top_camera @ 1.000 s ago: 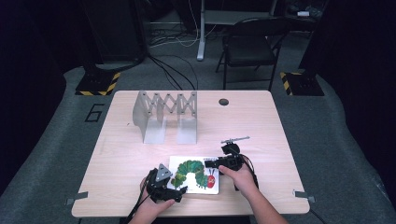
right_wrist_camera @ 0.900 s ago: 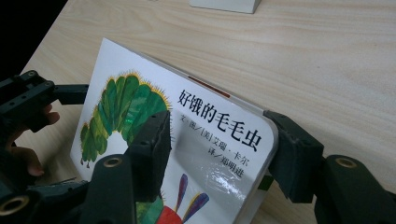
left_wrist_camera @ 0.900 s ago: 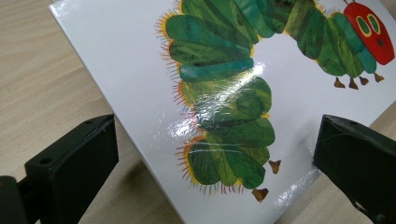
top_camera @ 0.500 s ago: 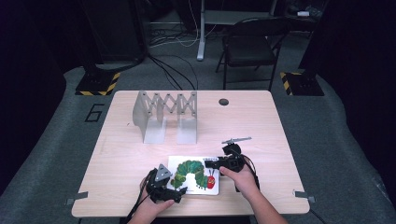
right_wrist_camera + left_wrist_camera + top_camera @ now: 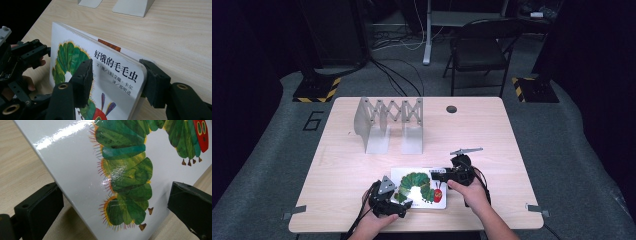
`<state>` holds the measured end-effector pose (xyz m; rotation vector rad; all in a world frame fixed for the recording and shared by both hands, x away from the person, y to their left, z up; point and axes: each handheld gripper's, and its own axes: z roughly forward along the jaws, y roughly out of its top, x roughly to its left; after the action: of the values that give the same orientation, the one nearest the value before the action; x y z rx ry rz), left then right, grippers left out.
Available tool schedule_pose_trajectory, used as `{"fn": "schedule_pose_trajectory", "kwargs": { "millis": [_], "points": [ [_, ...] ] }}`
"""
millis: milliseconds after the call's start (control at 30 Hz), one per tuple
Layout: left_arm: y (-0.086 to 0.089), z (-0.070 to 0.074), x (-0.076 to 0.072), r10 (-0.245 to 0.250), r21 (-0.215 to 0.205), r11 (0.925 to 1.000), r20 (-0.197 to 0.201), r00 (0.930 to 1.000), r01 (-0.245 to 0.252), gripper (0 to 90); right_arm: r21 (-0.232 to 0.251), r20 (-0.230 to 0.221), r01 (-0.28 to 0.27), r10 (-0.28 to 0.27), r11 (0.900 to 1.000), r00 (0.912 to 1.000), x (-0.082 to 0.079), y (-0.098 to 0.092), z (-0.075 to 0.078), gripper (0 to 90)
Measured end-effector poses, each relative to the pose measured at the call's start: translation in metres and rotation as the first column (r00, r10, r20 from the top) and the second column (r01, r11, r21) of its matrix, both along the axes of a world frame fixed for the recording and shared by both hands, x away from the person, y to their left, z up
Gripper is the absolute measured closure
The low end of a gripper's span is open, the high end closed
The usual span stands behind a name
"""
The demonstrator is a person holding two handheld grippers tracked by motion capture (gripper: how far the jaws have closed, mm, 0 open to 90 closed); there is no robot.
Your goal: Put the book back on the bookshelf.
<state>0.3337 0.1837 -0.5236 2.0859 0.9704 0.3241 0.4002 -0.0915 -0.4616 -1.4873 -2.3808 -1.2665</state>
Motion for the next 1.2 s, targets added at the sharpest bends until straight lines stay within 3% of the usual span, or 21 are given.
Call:
{"fn": "schedule_pose_trajectory", "kwargs": {
  "millis": [333, 467, 700, 800, 1200],
  "points": [
    [0.000, 0.001, 0.000, -0.022, 0.002, 0.9998, -0.003, 0.9998, 0.022, 2.6, 0.009, 0.033, -0.007, 0.007, 1.000, 0.9994, -0.004, 0.001, 0.005, 46.4],
    [-0.002, 0.003, -0.002, -0.044, 0.019, 0.9989, 0.023, 0.9988, 0.043, 6.9, 0.004, 0.038, -0.005, 0.005, 1.000, 0.9993, -0.005, 0.002, 0.007, 47.2],
    [0.000, 0.005, -0.002, -0.050, 0.013, 0.9987, 0.011, 0.9987, 0.050, 8.9, -0.003, 0.044, -0.007, 0.007, 1.000, 0.9990, -0.005, 0.001, 0.007, 49.9],
    [0.003, 0.007, -0.002, -0.026, -0.022, 0.9994, -0.003, 0.9996, 0.026, 12.4, -0.006, 0.045, -0.005, 0.005, 1.000, 0.9990, -0.005, 0.001, 0.007, 52.1],
    [0.009, 0.014, -0.002, -0.004, -0.042, 0.9991, 0.001, 1.0000, 0.004, 19.2, -0.012, 0.056, -0.011, 0.012, 1.000, 0.9983, -0.007, 0.003, 0.012, 55.2]
  ]
}}
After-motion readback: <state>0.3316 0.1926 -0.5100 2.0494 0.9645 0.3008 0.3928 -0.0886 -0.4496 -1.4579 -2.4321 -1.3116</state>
